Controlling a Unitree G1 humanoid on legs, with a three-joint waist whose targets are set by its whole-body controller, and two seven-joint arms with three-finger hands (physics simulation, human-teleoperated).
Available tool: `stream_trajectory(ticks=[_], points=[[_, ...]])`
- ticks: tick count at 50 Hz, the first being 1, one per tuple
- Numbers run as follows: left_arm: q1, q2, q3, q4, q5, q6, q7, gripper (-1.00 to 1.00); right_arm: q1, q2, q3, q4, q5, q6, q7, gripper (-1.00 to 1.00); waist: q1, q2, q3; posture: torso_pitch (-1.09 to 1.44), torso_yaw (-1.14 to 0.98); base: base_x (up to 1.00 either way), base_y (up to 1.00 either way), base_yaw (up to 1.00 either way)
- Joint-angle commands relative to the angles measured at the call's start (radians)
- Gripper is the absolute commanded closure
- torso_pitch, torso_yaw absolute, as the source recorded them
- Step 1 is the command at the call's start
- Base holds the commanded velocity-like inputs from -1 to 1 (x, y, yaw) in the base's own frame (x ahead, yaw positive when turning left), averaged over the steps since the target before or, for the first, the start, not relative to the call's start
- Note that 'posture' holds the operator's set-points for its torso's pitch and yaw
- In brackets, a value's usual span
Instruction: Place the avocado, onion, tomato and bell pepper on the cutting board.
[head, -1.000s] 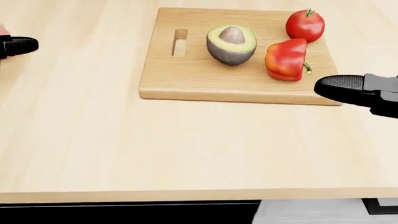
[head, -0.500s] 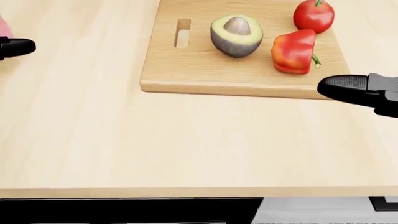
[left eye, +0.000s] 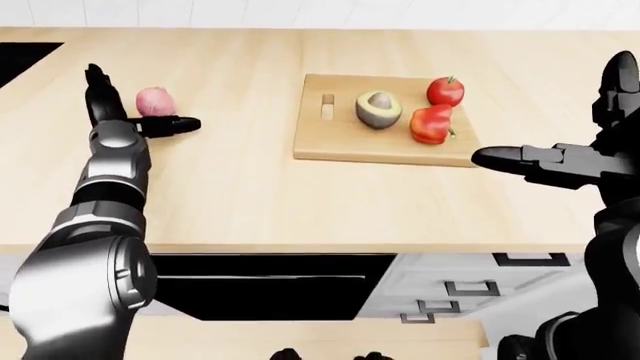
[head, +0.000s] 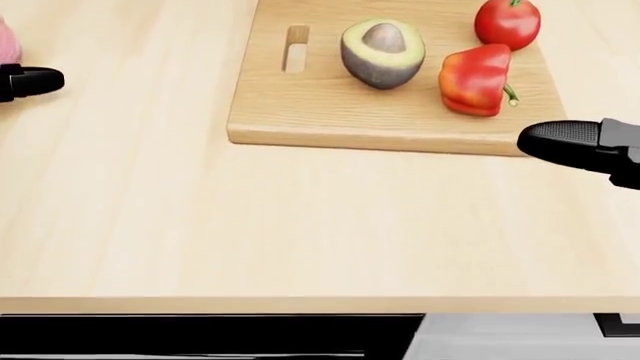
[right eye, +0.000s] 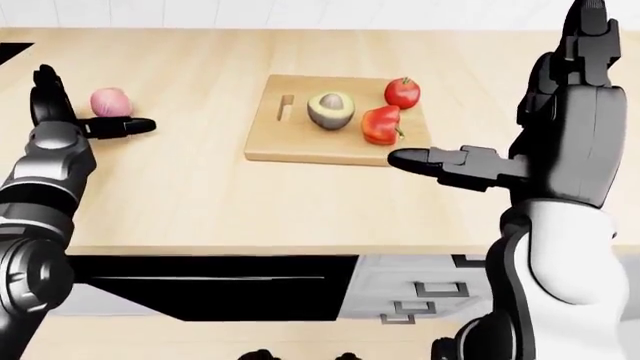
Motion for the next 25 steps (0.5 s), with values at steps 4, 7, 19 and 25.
stream_trajectory(ticks=[4,7,19,25], points=[[-0.08,0.023,-0.003,-0.038,0.017,-0.026,0.011,-1.0,-0.028,-0.016,-0.008,-0.018,-0.003,-0.017,0.002,-1.0,0.0,0.003,-0.033,0.29,0.15,0.0,0.0,0.0],[-0.099,0.023,0.0,-0.035,0.023,-0.022,0.015,-1.0,-0.027,-0.016,-0.01,-0.023,-0.002,-0.013,0.003,-1.0,0.0,0.001,-0.032,0.29,0.15,0.0,0.0,0.0],[-0.12,0.03,0.007,-0.03,0.033,-0.011,0.014,-1.0,-0.013,-0.012,-0.012,-0.026,-0.004,-0.022,0.0,-1.0,-0.002,0.006,-0.032,0.3,0.15,0.0,0.0,0.0],[-0.122,0.028,0.01,-0.029,0.036,-0.008,0.011,-1.0,-0.005,-0.016,-0.028,-0.026,-0.001,-0.026,0.009,-1.0,-0.002,0.005,-0.022,0.33,0.15,0.0,0.0,0.0]])
